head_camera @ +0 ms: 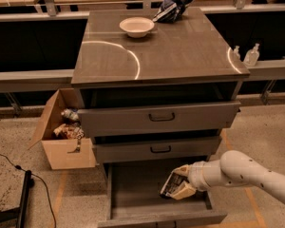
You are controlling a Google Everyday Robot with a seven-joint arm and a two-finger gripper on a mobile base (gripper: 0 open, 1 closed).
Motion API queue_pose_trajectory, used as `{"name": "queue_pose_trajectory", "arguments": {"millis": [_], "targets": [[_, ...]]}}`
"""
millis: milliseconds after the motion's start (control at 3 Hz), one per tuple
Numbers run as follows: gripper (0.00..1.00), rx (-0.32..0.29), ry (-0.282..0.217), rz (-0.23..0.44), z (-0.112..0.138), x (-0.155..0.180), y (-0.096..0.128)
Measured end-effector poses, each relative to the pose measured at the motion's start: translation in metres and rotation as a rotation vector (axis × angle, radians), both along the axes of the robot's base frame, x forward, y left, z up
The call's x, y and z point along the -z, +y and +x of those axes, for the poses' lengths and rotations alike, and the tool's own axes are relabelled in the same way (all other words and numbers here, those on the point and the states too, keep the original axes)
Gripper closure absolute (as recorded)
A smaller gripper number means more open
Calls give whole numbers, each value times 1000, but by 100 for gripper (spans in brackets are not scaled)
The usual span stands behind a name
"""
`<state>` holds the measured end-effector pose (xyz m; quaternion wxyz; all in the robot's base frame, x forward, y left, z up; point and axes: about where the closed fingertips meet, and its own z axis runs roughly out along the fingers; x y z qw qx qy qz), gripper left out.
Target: Place rxbar chocolate into bottom drawer
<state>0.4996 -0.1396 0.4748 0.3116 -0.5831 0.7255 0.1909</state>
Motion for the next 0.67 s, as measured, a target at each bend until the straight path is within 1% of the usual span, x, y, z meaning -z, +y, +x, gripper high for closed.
{"name": "queue_pose_trajectory", "arguments": {"millis": [333,667], "targets": [[100,10,-16,39,15,52,-14],[100,73,-3,115,46,124,-33]]}}
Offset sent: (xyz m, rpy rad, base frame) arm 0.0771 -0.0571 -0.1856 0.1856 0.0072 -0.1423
